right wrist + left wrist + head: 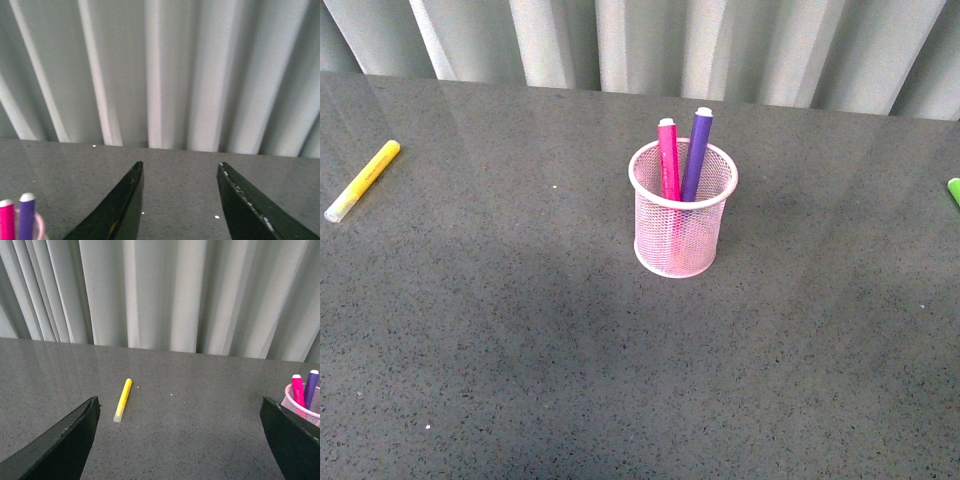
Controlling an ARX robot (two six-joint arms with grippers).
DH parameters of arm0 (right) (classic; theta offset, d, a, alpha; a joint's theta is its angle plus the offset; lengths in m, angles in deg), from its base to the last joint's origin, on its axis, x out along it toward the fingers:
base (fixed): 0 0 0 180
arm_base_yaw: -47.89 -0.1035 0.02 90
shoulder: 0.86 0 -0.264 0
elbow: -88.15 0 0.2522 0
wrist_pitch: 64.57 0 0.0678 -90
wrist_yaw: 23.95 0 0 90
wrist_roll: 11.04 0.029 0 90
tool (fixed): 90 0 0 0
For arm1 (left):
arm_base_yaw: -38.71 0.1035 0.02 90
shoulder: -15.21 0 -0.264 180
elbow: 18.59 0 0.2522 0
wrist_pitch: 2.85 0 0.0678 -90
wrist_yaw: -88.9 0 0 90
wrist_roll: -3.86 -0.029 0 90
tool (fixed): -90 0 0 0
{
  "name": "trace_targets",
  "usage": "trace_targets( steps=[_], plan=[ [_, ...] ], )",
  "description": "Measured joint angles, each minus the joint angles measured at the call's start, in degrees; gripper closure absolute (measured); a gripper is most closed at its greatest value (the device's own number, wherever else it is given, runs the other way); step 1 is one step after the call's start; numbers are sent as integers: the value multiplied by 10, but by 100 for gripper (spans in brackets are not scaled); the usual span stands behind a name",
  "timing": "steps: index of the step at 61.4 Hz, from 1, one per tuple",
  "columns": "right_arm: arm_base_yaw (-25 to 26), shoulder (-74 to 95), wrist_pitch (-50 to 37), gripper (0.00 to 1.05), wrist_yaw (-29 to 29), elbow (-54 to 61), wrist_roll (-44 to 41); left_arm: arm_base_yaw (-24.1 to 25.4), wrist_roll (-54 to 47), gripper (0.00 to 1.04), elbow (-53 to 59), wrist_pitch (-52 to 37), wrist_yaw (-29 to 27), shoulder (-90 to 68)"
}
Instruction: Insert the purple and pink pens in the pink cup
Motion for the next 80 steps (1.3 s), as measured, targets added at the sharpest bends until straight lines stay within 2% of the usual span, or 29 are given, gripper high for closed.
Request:
trace_targets(
  steps=[14,30,34,39,80],
  plan=[
    [32,-61,-13,102,-40,85,-4,0,0,7,0,0,-1,0],
    [65,-198,74,101,-67,134,-5,0,0,7,0,0,0,0],
    [93,-233,98,101,-106,143,-5,0,0,7,0,0,0,0],
    [110,-277,134,101,-108,151,-5,0,0,7,0,0,0,0],
    [112,-539,367,101,-111,158,-5,0,0,7,0,0,0,0]
  ],
)
